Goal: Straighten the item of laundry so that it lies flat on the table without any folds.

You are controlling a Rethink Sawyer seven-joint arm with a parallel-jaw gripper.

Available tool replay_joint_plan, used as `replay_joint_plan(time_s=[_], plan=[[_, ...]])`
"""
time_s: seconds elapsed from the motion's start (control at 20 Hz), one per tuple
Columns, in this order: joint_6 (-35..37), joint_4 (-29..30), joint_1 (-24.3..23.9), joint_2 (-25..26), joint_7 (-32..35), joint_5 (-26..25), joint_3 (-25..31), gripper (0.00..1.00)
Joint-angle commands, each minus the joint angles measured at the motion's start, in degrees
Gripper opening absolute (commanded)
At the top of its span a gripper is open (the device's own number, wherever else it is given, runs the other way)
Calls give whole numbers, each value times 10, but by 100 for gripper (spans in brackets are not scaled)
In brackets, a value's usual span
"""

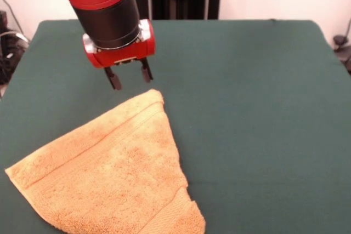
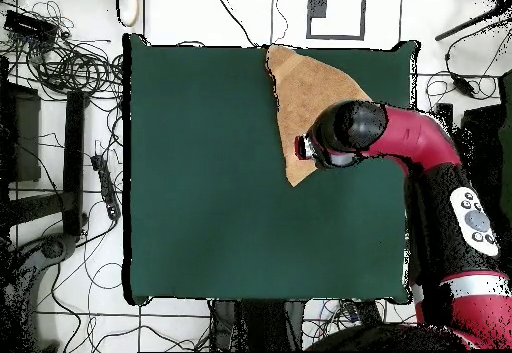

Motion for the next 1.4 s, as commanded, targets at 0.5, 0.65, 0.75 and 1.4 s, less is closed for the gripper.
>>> replay_joint_plan(time_s=[0.5,0.65,0.75,1.4], plan=[[72,-24,40,-10,17,-31,-47,100],[67,-27,43,-7,18,-29,-49,100],[66,-27,45,-6,17,-28,-51,100],[111,-115,72,25,37,-7,-56,100]])
